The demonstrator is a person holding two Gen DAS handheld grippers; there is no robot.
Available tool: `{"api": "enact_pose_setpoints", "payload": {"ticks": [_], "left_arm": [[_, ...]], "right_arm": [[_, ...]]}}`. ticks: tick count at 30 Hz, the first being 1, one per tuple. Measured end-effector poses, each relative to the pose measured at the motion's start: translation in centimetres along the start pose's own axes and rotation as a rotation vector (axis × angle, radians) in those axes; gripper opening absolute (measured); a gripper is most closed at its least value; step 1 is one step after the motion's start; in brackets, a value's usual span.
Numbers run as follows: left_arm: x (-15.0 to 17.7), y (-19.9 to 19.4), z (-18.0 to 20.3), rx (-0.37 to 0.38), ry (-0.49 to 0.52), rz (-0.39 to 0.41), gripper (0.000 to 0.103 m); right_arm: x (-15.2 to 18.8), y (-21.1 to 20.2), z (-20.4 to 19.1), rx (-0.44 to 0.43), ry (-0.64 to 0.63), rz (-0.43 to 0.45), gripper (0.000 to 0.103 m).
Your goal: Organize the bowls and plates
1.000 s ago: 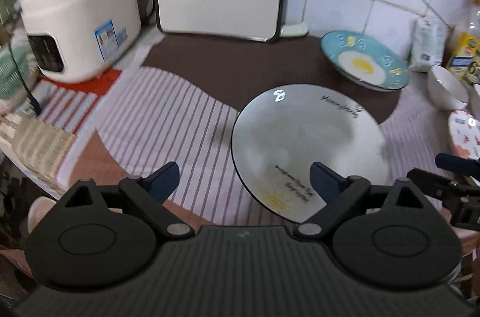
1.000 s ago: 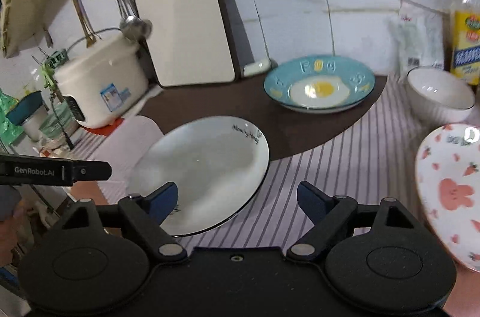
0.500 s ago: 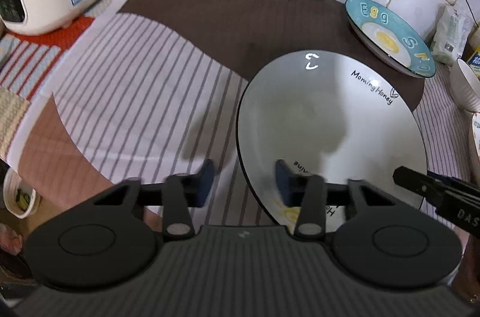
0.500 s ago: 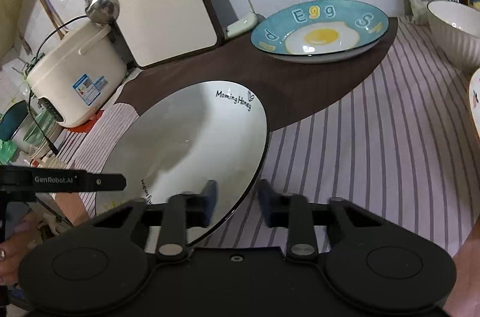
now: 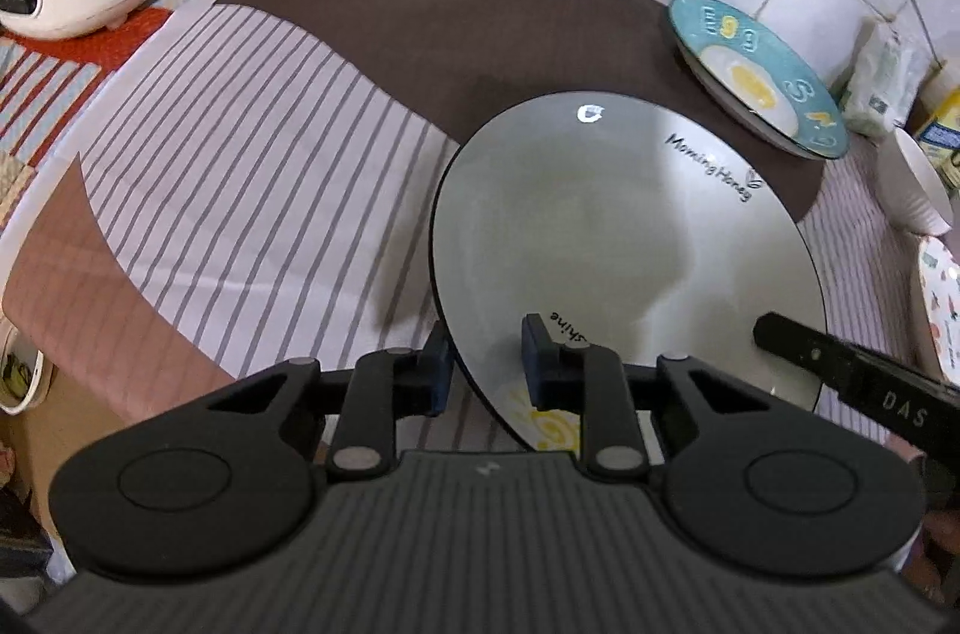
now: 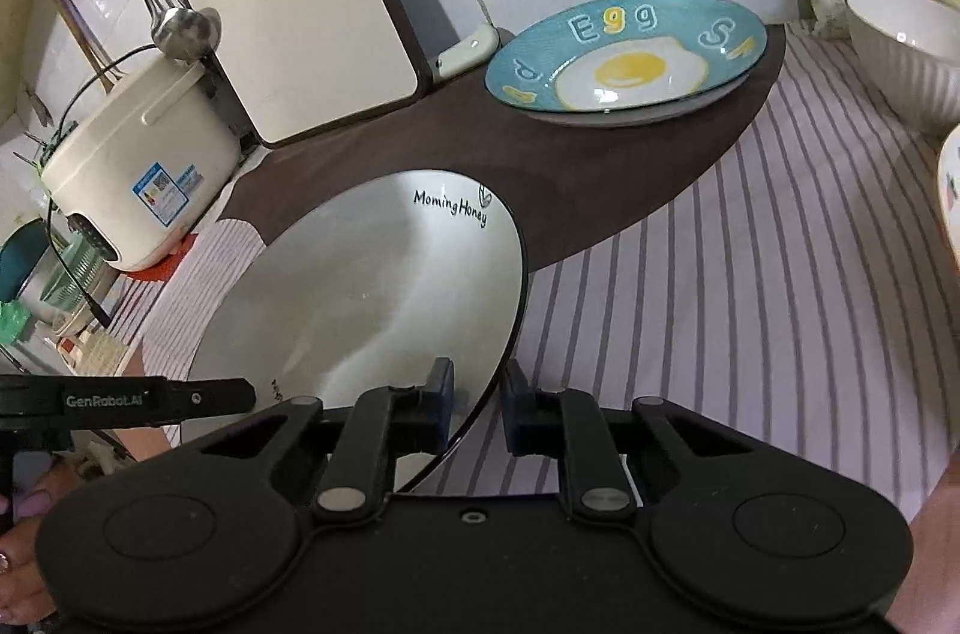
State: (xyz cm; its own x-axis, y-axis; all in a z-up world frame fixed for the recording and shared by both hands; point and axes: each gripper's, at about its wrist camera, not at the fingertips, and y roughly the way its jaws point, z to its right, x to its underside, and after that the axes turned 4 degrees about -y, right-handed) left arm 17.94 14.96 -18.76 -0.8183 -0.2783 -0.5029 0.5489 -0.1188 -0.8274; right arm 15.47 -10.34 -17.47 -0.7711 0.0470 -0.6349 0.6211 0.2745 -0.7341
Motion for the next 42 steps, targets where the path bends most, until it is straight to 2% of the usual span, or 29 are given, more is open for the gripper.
{"api": "enact_pose_setpoints", "payload": {"ticks": [4, 9, 18, 23, 27, 33, 42], "left_arm": [[0.4, -1.0, 1.7, 0.016, 0.052, 0.004, 0.022], [1.0, -1.8, 4.5, 0.07, 0.103, 0.008, 0.022], [1.5, -0.5, 9.9, 0.133, 0.175, -0.027, 0.022], [1.4, 0.8, 11.5, 0.151, 0.19, -0.049, 0.022], [0.9, 1.6, 12.0, 0.137, 0.208, -0.053, 0.022], [-0.1, 2.8, 12.1, 0.12, 0.226, -0.053, 0.022], [-0.4, 4.1, 11.5, 0.113, 0.202, -0.065, 0.022]], "right_arm": [[0.0, -1.7, 0.7, 0.008, 0.011, 0.007, 0.02], [0.8, -5.2, 2.1, 0.034, 0.029, 0.055, 0.021], [1.9, -9.0, 6.2, 0.114, 0.094, 0.098, 0.021], [2.2, -9.4, 7.8, 0.14, 0.125, 0.109, 0.021], [2.3, -8.9, 8.3, 0.154, 0.129, 0.103, 0.021], [2.2, -7.7, 8.5, 0.166, 0.145, 0.103, 0.022], [2.3, -6.5, 8.1, 0.19, 0.1, 0.1, 0.022]]}}
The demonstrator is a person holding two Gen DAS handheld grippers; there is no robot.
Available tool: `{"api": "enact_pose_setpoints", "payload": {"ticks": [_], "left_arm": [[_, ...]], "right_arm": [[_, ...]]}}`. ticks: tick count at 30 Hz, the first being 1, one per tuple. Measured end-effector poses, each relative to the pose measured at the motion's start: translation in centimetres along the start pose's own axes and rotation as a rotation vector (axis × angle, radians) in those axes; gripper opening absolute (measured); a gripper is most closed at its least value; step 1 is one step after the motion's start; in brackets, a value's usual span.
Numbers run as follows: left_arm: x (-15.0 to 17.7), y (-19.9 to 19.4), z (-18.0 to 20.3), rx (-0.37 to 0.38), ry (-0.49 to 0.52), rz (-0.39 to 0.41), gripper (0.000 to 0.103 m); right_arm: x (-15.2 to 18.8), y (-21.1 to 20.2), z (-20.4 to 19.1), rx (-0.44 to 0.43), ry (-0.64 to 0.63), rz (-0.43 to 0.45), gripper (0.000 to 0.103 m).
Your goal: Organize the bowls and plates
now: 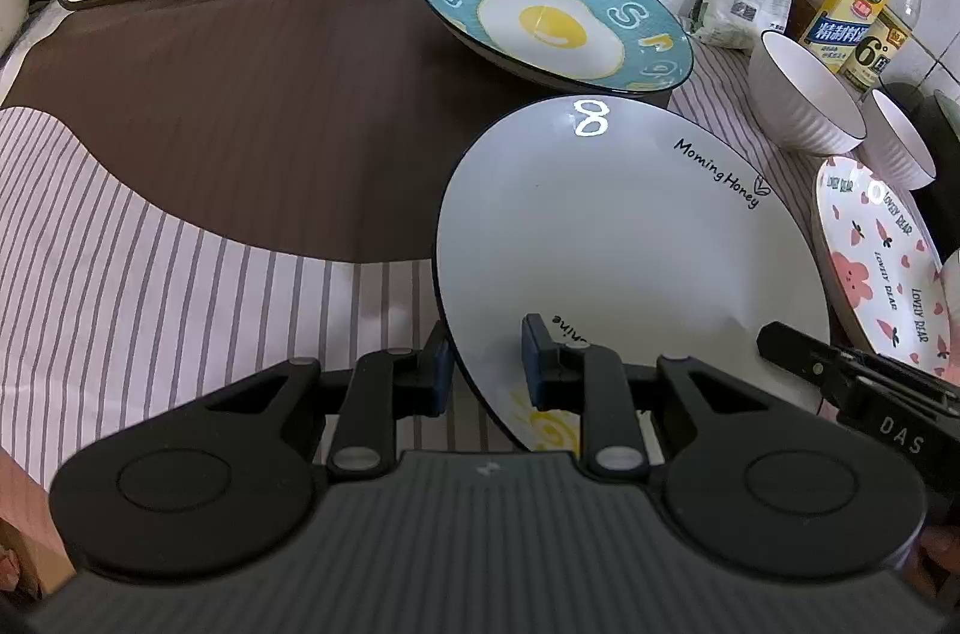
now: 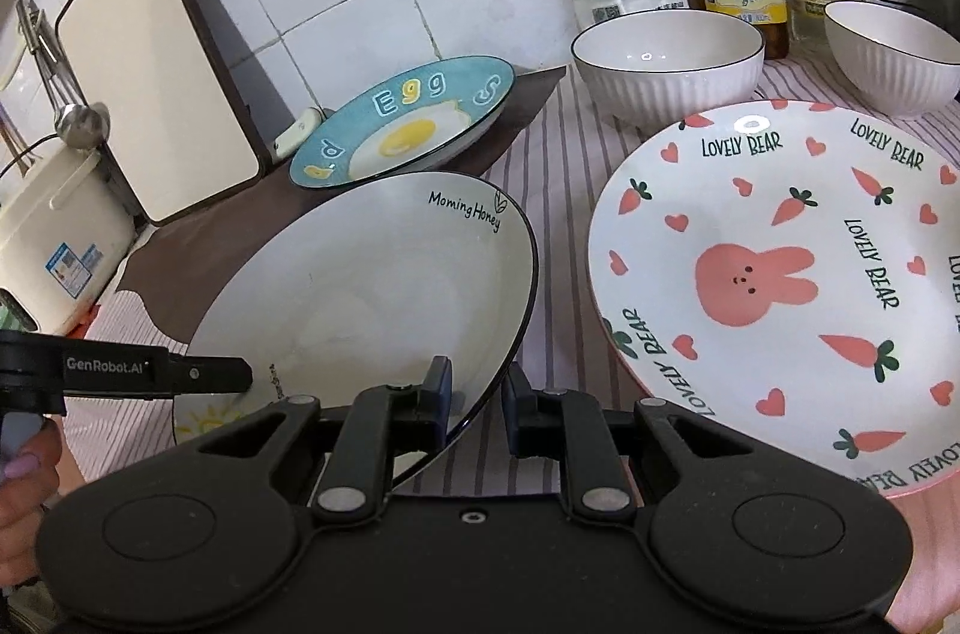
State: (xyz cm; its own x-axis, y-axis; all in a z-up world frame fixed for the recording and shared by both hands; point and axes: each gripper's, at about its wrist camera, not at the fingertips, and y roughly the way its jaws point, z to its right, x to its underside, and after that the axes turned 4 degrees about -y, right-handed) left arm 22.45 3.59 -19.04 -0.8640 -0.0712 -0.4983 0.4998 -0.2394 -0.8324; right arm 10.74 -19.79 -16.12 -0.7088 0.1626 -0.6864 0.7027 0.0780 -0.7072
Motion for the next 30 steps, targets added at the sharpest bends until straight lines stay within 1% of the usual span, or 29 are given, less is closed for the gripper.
{"api": "enact_pose_setpoints", "payload": {"ticks": [4, 7, 8, 9, 10, 11, 13, 14, 16, 19, 21, 27, 30], "left_arm": [[0.1, 0.1, -0.1, -0.006, -0.021, 0.0, 0.023], [0.0, -0.2, 0.3, -0.05, -0.02, -0.007, 0.025], [0.1, -0.4, 0.4, -0.064, -0.017, -0.004, 0.025], [0.2, -0.7, 0.4, -0.077, -0.017, 0.0, 0.026], [0.4, -1.0, 0.3, -0.082, -0.021, 0.001, 0.027], [0.5, -1.4, 0.2, -0.082, -0.028, -0.001, 0.028], [1.0, -2.2, -0.2, -0.078, -0.043, -0.003, 0.032], [1.3, -2.7, -0.2, -0.075, -0.045, 0.001, 0.032], [1.8, -3.7, -0.1, -0.075, -0.042, 0.01, 0.032], [2.4, -5.3, 0.4, -0.069, -0.027, 0.025, 0.032], [2.7, -6.3, 0.9, -0.061, -0.012, 0.037, 0.033], [3.6, -9.5, 3.4, -0.034, 0.057, 0.084, 0.036], [3.8, -10.9, 4.9, -0.018, 0.096, 0.112, 0.04]], "right_arm": [[0.2, 0.0, -0.1, 0.006, -0.002, 0.0, 0.022], [0.0, 0.0, -0.3, 0.02, -0.007, -0.017, 0.024], [-0.1, -0.1, -0.5, 0.036, -0.021, -0.023, 0.029], [0.0, -0.4, -0.8, 0.045, -0.041, -0.027, 0.029], [0.1, -0.7, -0.9, 0.05, -0.055, -0.028, 0.033], [0.2, -1.3, -1.0, 0.05, -0.063, -0.022, 0.038], [0.6, -2.5, -0.7, 0.031, -0.06, -0.019, 0.044], [0.8, -3.1, -0.5, 0.017, -0.056, -0.014, 0.046], [1.3, -4.7, -0.2, 0.006, -0.061, 0.001, 0.046], [1.9, -6.8, 0.3, 0.022, -0.082, 0.017, 0.047], [2.3, -8.3, 1.0, 0.015, -0.076, 0.029, 0.047], [2.5, -13.1, 2.7, 0.051, -0.102, 0.094, 0.048], [2.5, -15.5, 3.4, 0.067, -0.114, 0.138, 0.051]]}}
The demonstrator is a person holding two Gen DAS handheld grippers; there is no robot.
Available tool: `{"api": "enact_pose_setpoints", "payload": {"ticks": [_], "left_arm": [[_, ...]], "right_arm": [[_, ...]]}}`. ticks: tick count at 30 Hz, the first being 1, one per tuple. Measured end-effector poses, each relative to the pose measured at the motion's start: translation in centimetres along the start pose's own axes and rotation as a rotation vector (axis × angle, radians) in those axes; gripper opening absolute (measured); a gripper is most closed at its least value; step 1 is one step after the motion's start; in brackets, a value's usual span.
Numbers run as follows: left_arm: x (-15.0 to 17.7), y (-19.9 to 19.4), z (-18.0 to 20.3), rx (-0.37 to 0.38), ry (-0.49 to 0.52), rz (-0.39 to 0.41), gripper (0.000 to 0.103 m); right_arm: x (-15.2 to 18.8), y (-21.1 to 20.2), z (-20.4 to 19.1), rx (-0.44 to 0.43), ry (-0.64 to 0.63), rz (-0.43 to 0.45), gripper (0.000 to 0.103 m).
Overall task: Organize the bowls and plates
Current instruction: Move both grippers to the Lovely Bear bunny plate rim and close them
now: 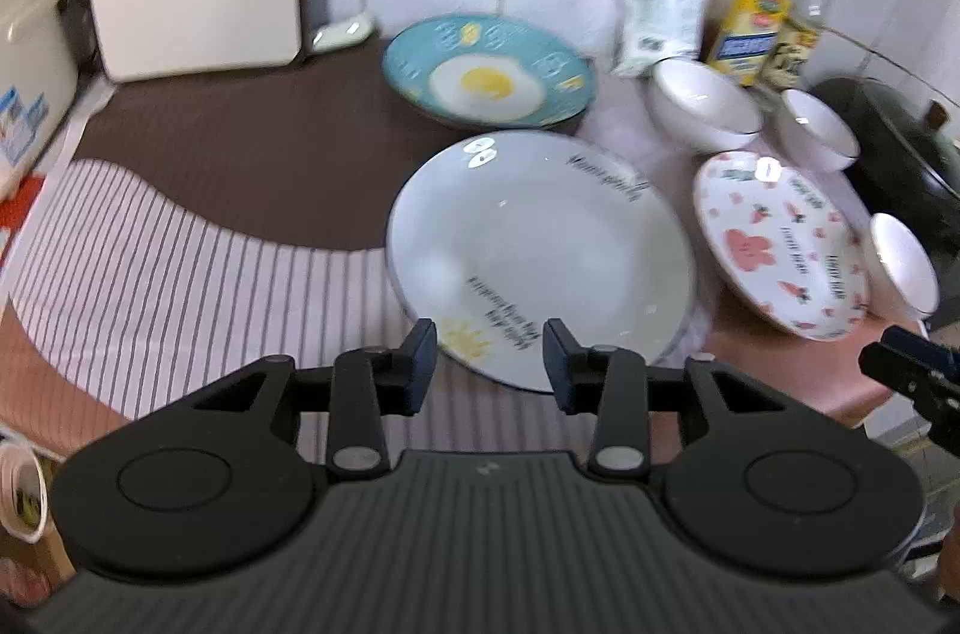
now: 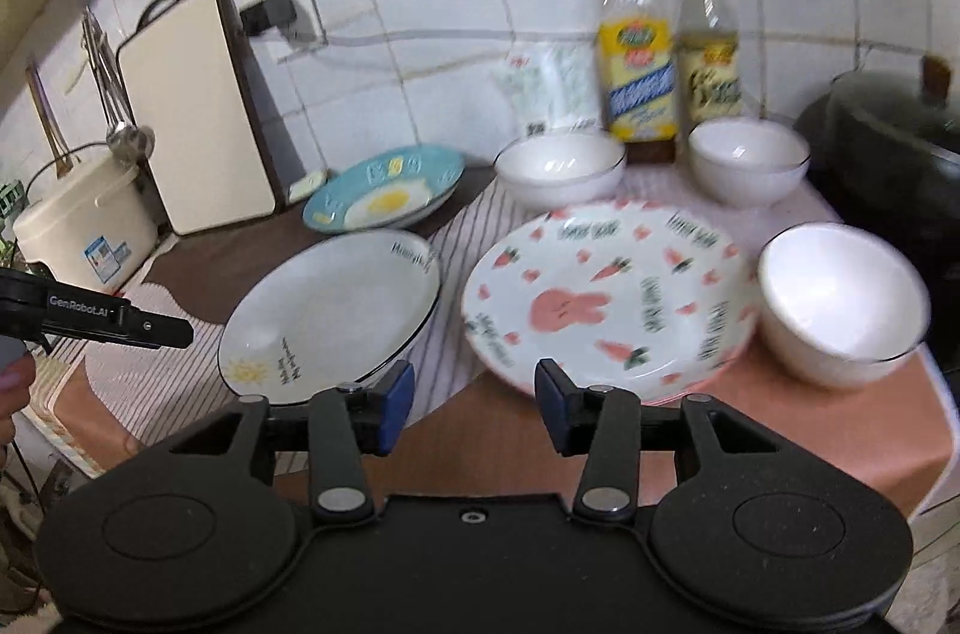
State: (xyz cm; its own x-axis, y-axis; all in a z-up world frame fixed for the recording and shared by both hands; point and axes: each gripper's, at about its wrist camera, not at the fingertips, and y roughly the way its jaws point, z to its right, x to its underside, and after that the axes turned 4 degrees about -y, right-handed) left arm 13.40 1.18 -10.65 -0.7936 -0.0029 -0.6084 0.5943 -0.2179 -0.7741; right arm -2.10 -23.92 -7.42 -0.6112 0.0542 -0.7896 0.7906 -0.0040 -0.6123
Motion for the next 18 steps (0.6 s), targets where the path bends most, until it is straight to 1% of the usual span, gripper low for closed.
{"api": "enact_pose_setpoints", "payload": {"ticks": [3, 5, 7, 11, 12, 14, 15, 17, 18], "left_arm": [[-0.2, -1.3, 1.8, 0.03, 0.04, 0.03, 0.041], [-0.4, -2.0, 2.9, 0.043, 0.062, 0.047, 0.045], [-0.5, -2.4, 4.1, 0.059, 0.082, 0.067, 0.053], [-0.7, -2.3, 6.6, 0.089, 0.125, 0.08, 0.06], [-0.7, -2.1, 7.3, 0.095, 0.142, 0.081, 0.062], [-0.7, -1.7, 8.8, 0.113, 0.174, 0.088, 0.062], [-0.7, -1.5, 9.4, 0.121, 0.188, 0.091, 0.063], [-0.8, -0.8, 10.7, 0.138, 0.219, 0.101, 0.067], [-0.8, -0.4, 11.3, 0.146, 0.234, 0.11, 0.071]], "right_arm": [[-0.1, -2.0, 0.7, 0.011, -0.009, 0.041, 0.053], [0.1, -3.0, 1.2, 0.024, -0.016, 0.064, 0.056], [0.4, -3.7, 1.7, 0.035, -0.011, 0.093, 0.058], [1.1, -3.9, 3.0, 0.057, 0.02, 0.12, 0.059], [1.2, -3.9, 3.5, 0.049, 0.034, 0.124, 0.059], [1.4, -3.9, 4.2, 0.01, 0.062, 0.121, 0.059], [1.4, -3.8, 4.5, 0.009, 0.074, 0.127, 0.059], [1.5, -3.4, 4.8, 0.028, 0.085, 0.133, 0.059], [1.6, -3.2, 5.2, 0.032, 0.096, 0.131, 0.059]]}}
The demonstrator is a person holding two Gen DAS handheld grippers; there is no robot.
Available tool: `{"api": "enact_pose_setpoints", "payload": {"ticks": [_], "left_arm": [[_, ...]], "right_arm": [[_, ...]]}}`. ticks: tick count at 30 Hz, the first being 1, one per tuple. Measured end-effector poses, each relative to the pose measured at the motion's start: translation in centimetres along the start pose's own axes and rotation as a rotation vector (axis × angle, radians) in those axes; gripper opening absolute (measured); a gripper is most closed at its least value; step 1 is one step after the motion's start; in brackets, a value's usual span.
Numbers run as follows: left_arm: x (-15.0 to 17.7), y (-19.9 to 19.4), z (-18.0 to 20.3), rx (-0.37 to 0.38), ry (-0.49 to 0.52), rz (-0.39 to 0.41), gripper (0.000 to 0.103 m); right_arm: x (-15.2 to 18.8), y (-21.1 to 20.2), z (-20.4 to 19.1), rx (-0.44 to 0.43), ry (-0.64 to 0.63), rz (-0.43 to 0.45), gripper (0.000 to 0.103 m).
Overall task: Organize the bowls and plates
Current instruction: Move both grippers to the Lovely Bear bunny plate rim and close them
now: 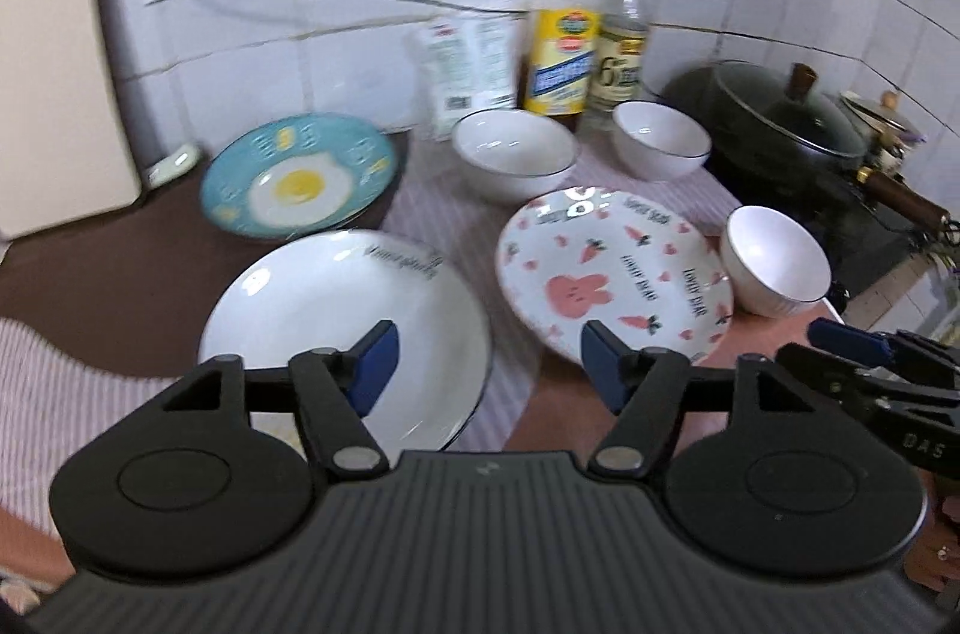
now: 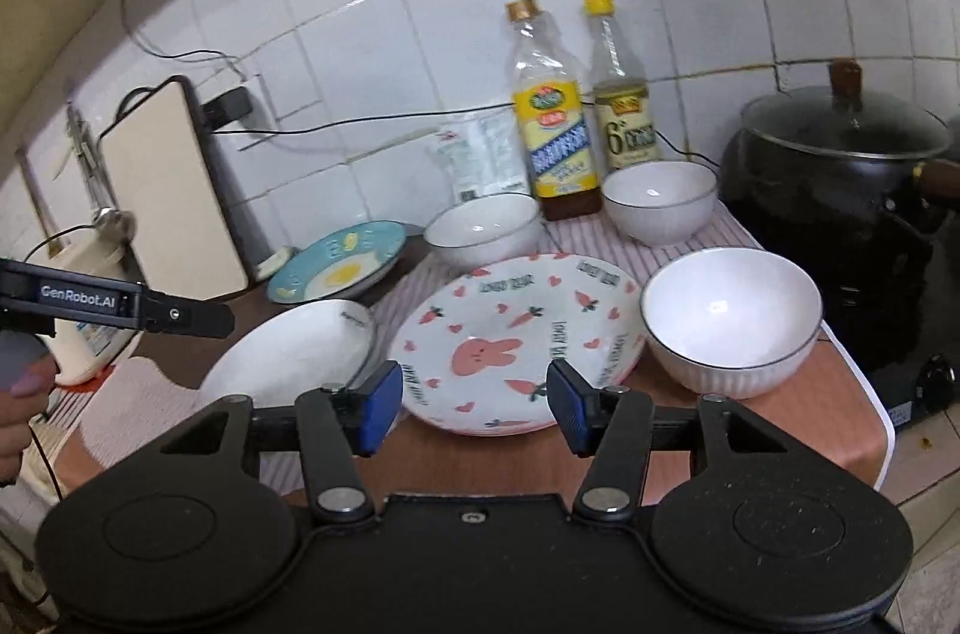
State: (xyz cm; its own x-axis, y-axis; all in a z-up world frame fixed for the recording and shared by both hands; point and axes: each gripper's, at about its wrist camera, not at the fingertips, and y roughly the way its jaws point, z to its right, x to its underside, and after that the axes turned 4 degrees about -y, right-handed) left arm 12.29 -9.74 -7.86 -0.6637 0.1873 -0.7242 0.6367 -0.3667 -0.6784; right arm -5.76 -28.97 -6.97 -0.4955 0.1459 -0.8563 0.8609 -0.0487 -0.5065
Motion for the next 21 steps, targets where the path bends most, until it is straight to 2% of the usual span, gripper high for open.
{"api": "enact_pose_setpoints", "payload": {"ticks": [4, 9, 11, 13, 17, 21], "left_arm": [[-0.5, 2.0, 1.1, 0.011, 0.049, 0.017, 0.076], [-1.4, 5.3, 1.5, 0.019, 0.107, -0.005, 0.076], [-1.9, 7.1, 1.5, 0.019, 0.121, -0.026, 0.076], [-2.4, 9.2, 1.5, -0.013, 0.133, -0.057, 0.076], [-3.2, 12.6, 1.6, 0.014, 0.133, -0.107, 0.074], [-3.4, 15.3, 2.5, -0.012, 0.21, -0.131, 0.072]], "right_arm": [[0.7, 1.4, 1.8, 0.016, 0.068, 0.004, 0.059], [2.2, 3.7, 3.6, 0.031, 0.123, 0.008, 0.059], [2.9, 4.7, 4.0, 0.048, 0.134, 0.007, 0.059], [3.6, 5.9, 4.5, 0.07, 0.173, -0.003, 0.059], [4.3, 7.8, 4.9, 0.067, 0.255, -0.012, 0.059], [4.0, 8.8, 4.6, 0.093, 0.263, -0.011, 0.058]]}}
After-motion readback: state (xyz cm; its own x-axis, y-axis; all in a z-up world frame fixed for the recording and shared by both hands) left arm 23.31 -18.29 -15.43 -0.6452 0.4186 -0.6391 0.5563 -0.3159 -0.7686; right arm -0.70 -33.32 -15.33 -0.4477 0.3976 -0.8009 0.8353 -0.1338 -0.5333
